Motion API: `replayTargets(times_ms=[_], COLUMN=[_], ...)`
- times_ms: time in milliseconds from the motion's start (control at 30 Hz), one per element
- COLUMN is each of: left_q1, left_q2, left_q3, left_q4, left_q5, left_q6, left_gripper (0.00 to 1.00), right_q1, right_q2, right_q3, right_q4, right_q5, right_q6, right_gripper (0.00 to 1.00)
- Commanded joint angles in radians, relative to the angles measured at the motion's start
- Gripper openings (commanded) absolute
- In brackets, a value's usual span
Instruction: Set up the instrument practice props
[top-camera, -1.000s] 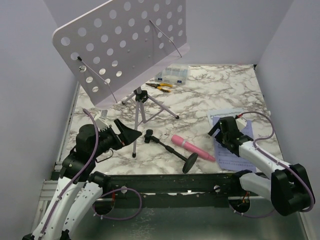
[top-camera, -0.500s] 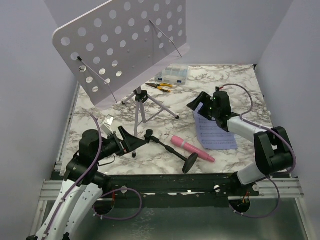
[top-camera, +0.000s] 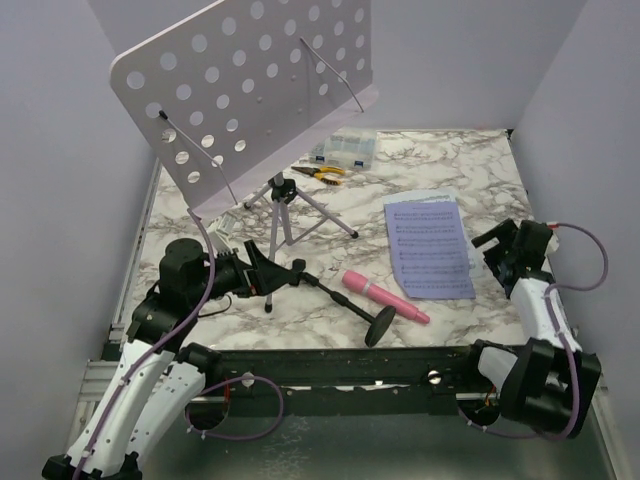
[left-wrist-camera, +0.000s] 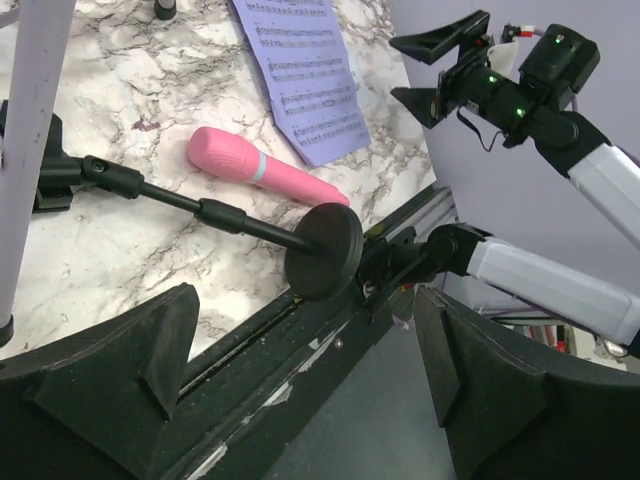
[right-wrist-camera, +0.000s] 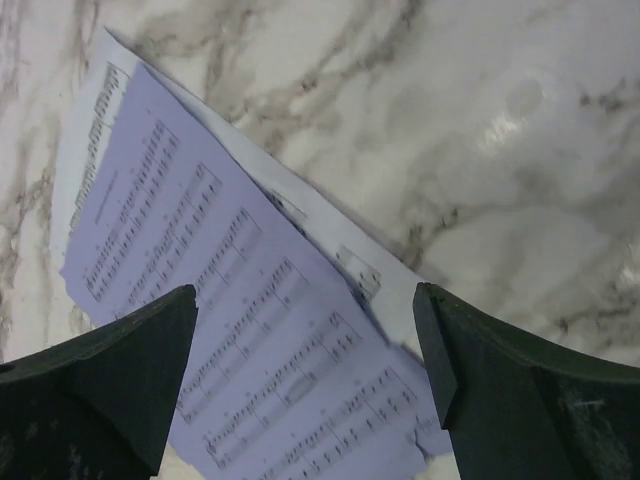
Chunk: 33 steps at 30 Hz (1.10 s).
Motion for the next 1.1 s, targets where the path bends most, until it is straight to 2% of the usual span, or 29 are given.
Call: replayTargets(times_ms=[0,100,267,400,500,667,867,1067], left_q1=[0.0,0.0,0.0,-0.001,-0.003,-0.003,-0.003,-0.003], left_q2=[-0.023,-0.069,-0.155,-0.155,-0.153,-0.156,-0.148,-0.136], left_q3=[0.033,0.017,0.006,0.004,0.005,0.001,0.0,-0.001], left_q4=[0.012,0.013,0.013,0.014,0.014,0.016,0.018,0.018], left_q5=[0.029,0.003,-0.042,-0.037,-0.038,-0.04,-0.046,-0.049], left_q6=[0.099,0.107,0.103,0.104,0.109,0.109,0.109,0.107], left_gripper=[0.96,0.96,0.96,0.96,0.96,0.96,0.97,0.96], right_q1=[-0.022,-0.054,-0.054,-0.055,-0.054,-0.055,-0.053,-0.054], right_q2=[-0.177,-0.19,-0.113,-0.068,-0.028,0.053,0.083,0.061], right_q3=[-0.09,-0.131,-0.108,-0.113,-0.102,-0.098,-0.089,-0.119], right_q4=[-0.191,-0.226,-0.244,-0.223,-0.226,-0.169,-0.07,0.073], right_q5=[0.027,0.003,-0.071,-0.193,-0.22,-0.361,-0.683,-0.739], right_q6=[0.085,0.125,0.118,0.079,0.058,0.009,-0.091,-0.093], right_gripper=[0.96,0.96,0.96,0.94,0.94,0.91,0.87,0.83])
